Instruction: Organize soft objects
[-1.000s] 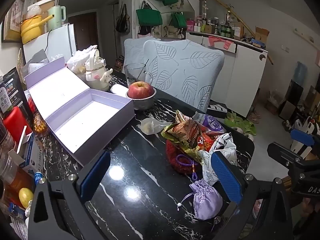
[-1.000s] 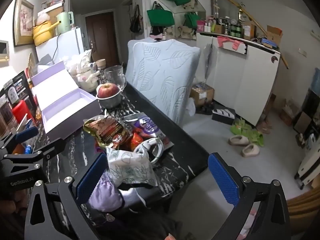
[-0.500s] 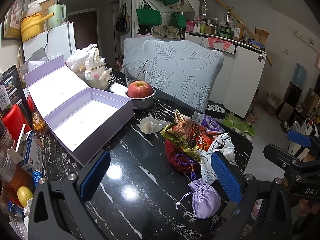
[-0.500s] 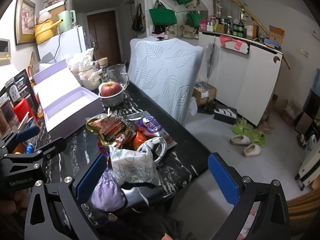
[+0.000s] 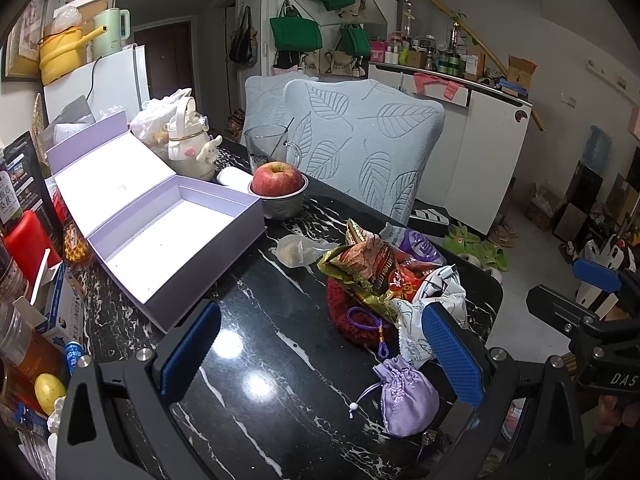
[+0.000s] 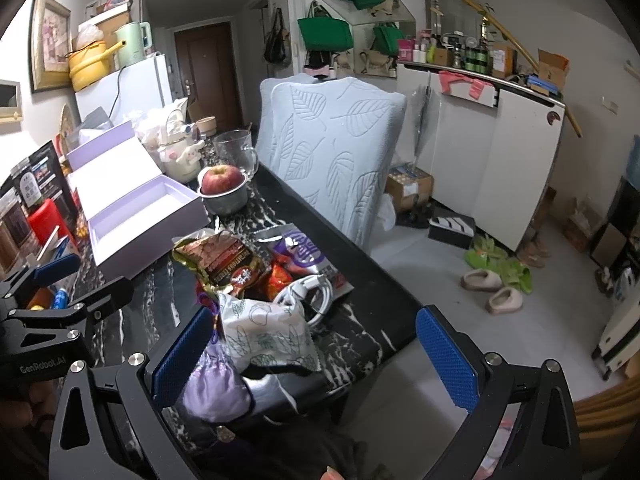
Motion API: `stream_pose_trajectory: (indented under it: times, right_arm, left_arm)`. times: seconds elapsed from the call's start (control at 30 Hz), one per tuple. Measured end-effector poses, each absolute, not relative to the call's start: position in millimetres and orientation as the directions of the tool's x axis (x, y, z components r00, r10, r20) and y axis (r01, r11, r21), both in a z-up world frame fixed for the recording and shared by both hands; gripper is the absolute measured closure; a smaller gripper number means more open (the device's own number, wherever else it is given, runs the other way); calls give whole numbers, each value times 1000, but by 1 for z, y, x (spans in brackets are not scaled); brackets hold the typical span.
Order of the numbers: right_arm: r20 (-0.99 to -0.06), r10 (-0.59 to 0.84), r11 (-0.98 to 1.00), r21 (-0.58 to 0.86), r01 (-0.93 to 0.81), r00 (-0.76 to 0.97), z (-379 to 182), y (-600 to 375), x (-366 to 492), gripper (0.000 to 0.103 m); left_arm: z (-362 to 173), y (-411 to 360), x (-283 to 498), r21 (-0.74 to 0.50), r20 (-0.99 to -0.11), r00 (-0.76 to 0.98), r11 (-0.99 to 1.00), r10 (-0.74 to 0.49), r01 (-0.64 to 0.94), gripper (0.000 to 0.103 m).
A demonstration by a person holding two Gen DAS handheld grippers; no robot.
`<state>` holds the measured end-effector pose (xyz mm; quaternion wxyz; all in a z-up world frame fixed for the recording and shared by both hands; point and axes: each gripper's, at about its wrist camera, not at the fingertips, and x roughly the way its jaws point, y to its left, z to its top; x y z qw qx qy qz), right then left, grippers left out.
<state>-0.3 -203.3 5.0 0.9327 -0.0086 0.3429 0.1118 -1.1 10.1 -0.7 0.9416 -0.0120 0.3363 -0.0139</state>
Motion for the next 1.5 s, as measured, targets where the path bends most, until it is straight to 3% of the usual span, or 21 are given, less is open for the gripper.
stream_pose_trajectory:
  times: [1.0,1.5]
  right_arm:
    - [-630,214,974,84,-209,746,3,-225,-15,0]
    - [-673,223,972,99,-212,705,-25,-248,-29,0]
  left_arm:
    - [1,-4,-14,-38,-633,772,999,-50,34,1]
    - [-30,-29,-35,-77,-677,731,996,-89,49,1]
